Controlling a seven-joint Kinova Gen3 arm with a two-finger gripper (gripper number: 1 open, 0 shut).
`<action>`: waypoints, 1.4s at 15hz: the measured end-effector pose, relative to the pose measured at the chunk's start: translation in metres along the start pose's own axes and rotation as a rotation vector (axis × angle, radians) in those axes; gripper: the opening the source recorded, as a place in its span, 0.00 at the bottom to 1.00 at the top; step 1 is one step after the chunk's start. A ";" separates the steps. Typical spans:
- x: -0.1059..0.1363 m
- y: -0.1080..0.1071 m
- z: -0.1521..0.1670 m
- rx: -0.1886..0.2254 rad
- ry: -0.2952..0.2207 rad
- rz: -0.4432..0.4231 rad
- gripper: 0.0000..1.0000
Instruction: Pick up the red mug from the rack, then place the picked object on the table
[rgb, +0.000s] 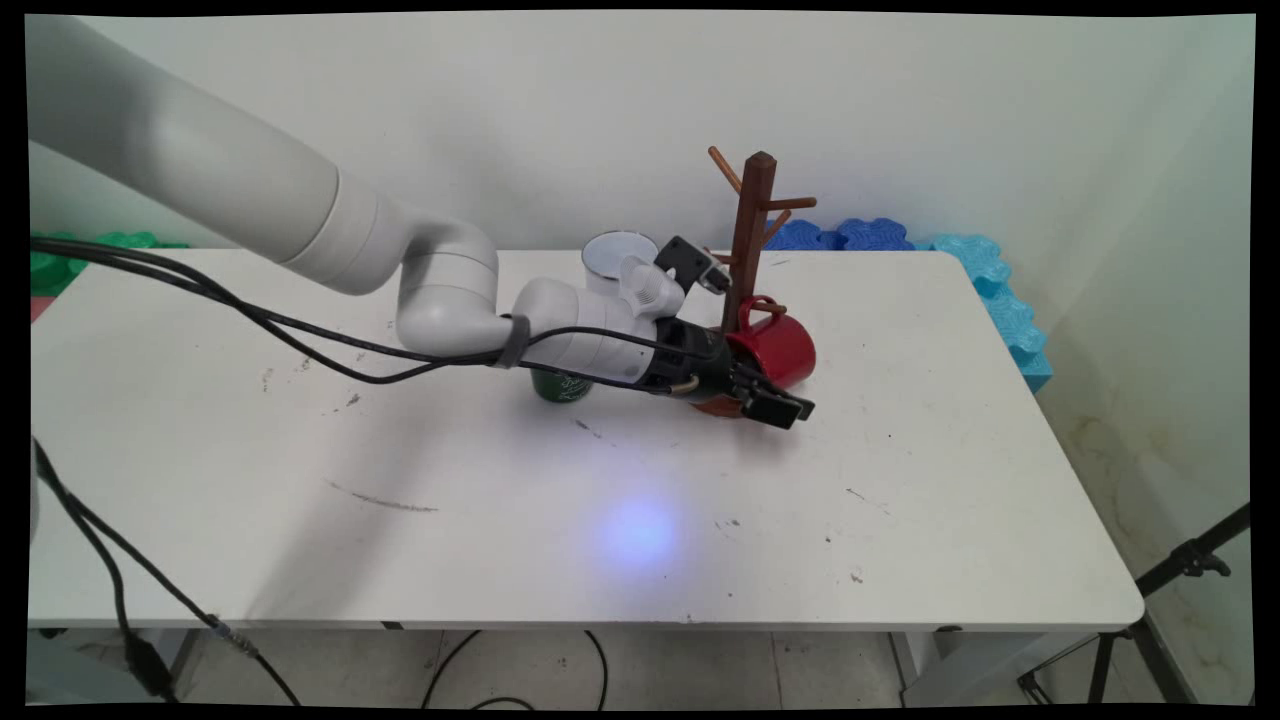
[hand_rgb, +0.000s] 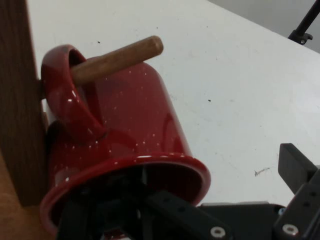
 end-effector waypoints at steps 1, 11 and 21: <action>0.000 0.000 0.001 0.001 0.001 0.000 1.00; 0.000 -0.002 0.010 0.025 0.014 -0.011 0.00; 0.000 0.001 0.008 0.029 0.021 -0.010 0.00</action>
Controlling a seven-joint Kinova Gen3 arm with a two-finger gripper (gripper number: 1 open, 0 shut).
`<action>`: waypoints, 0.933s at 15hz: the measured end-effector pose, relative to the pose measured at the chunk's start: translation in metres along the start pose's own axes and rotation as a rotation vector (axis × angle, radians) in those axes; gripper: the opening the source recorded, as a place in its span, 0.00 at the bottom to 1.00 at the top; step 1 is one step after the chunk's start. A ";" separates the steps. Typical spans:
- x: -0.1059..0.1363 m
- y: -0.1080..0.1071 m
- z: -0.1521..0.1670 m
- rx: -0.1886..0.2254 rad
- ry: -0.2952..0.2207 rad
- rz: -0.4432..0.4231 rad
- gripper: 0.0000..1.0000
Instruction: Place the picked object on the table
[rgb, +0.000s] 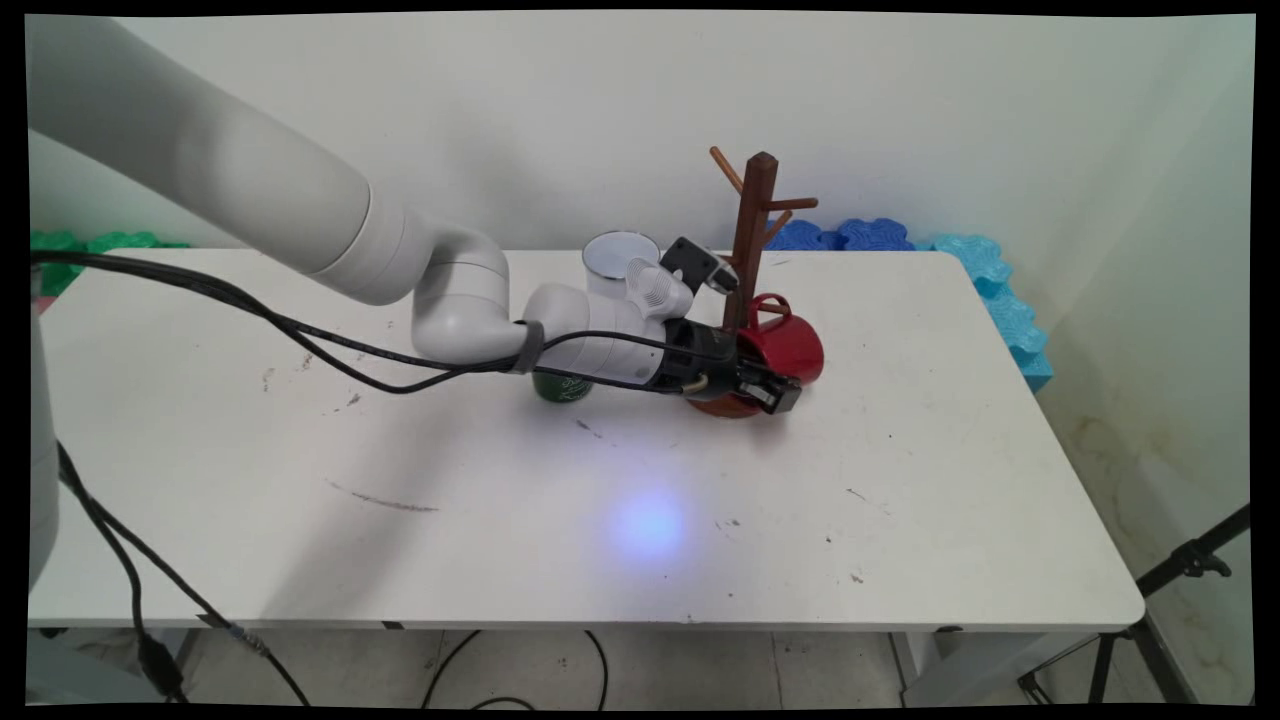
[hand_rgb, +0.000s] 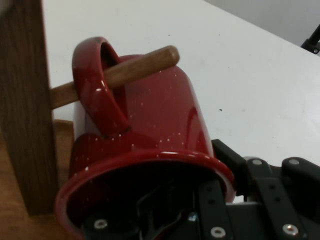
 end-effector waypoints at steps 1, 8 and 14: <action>0.000 0.001 -0.001 -0.001 0.001 0.002 0.00; 0.008 0.011 -0.009 -0.019 0.018 0.020 0.00; 0.014 0.026 -0.019 -0.046 0.032 0.033 0.00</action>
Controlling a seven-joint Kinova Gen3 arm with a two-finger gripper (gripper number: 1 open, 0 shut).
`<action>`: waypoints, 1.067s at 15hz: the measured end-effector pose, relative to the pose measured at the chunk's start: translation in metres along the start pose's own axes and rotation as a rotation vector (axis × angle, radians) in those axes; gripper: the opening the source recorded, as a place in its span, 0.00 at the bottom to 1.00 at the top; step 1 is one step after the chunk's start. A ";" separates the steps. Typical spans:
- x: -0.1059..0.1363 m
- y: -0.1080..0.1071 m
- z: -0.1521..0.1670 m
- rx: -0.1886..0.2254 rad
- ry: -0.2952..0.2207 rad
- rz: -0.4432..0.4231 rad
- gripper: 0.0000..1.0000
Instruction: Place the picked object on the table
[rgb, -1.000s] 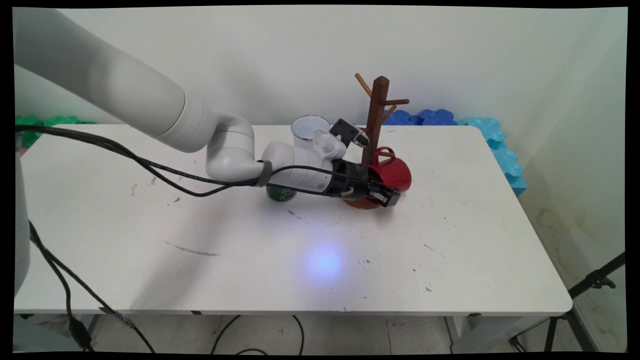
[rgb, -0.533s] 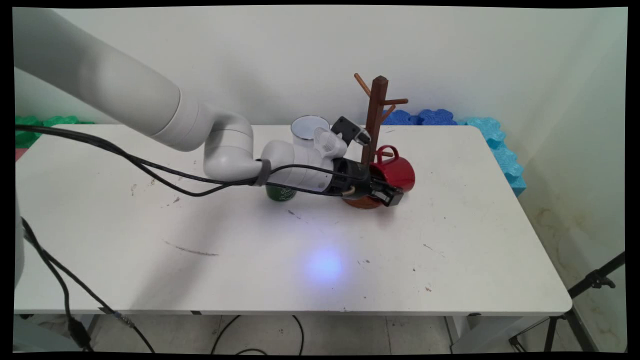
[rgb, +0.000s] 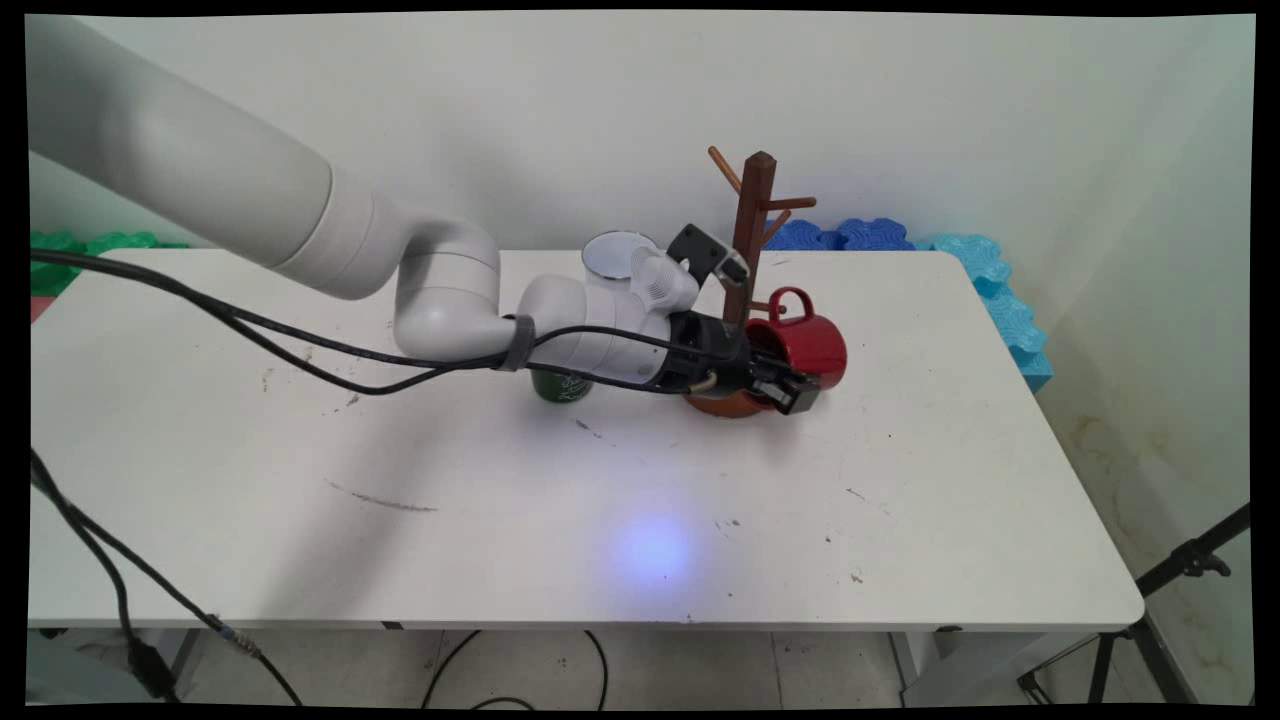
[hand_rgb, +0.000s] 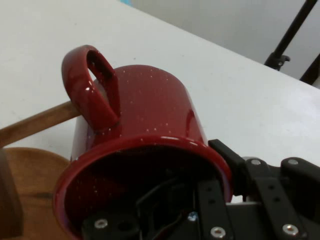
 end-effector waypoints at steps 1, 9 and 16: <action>0.001 0.002 -0.002 -0.004 0.001 0.001 0.00; 0.006 0.023 -0.020 -0.038 0.004 0.007 0.00; 0.013 0.033 -0.046 -0.036 -0.014 0.025 0.00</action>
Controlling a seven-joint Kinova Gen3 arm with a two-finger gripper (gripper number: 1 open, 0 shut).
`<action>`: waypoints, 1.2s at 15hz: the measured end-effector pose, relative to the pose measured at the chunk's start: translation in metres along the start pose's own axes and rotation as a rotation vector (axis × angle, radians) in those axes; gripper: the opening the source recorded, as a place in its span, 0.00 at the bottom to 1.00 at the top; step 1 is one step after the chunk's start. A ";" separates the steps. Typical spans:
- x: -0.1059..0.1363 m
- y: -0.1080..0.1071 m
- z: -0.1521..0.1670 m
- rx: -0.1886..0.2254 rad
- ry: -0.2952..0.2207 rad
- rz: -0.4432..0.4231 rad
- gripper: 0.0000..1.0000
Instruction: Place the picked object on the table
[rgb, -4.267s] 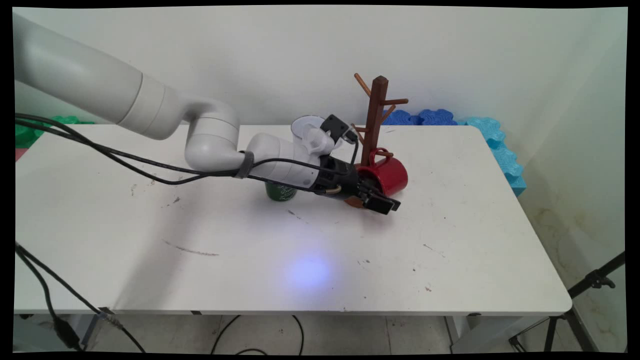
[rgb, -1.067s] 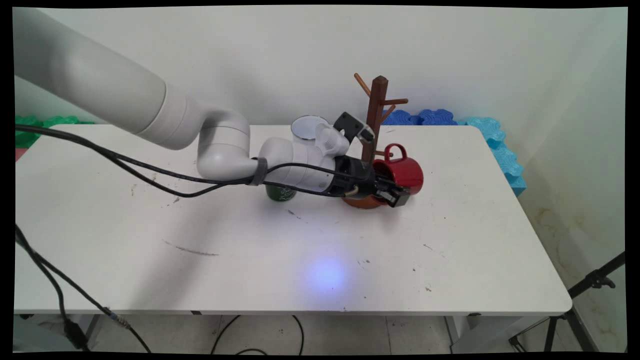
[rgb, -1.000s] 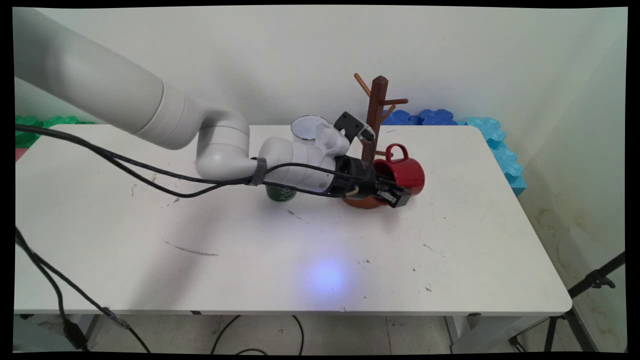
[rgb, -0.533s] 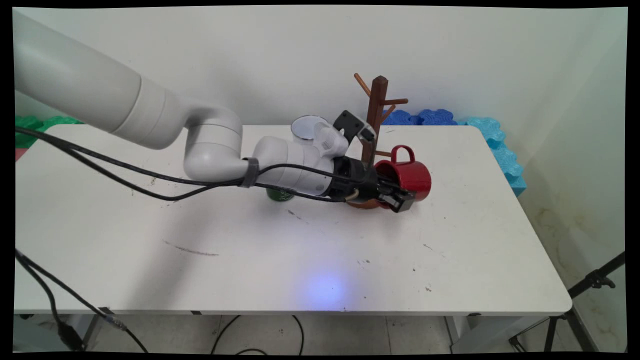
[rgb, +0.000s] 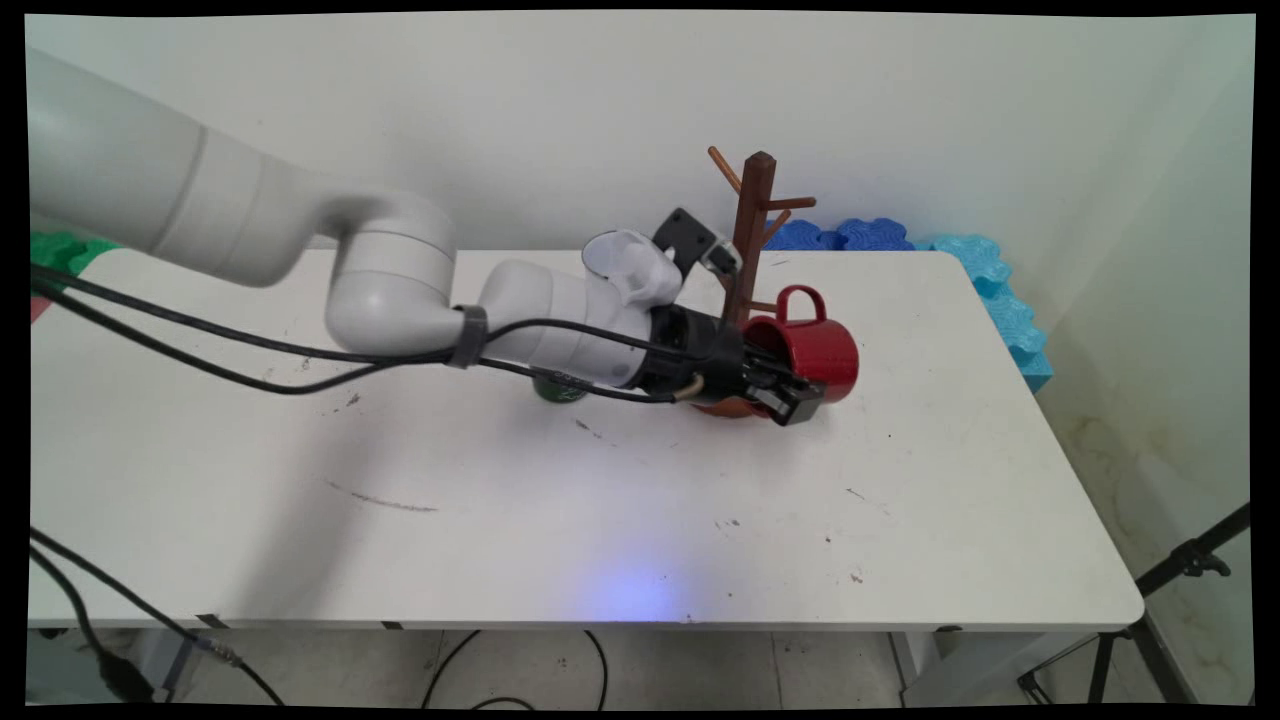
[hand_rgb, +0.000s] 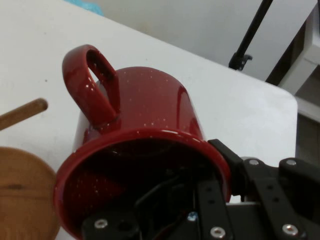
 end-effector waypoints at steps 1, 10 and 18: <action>0.001 0.000 -0.003 0.002 -0.005 0.004 0.00; 0.014 0.002 -0.046 0.005 -0.021 0.053 0.00; 0.033 0.004 -0.085 -0.058 -0.082 0.176 0.00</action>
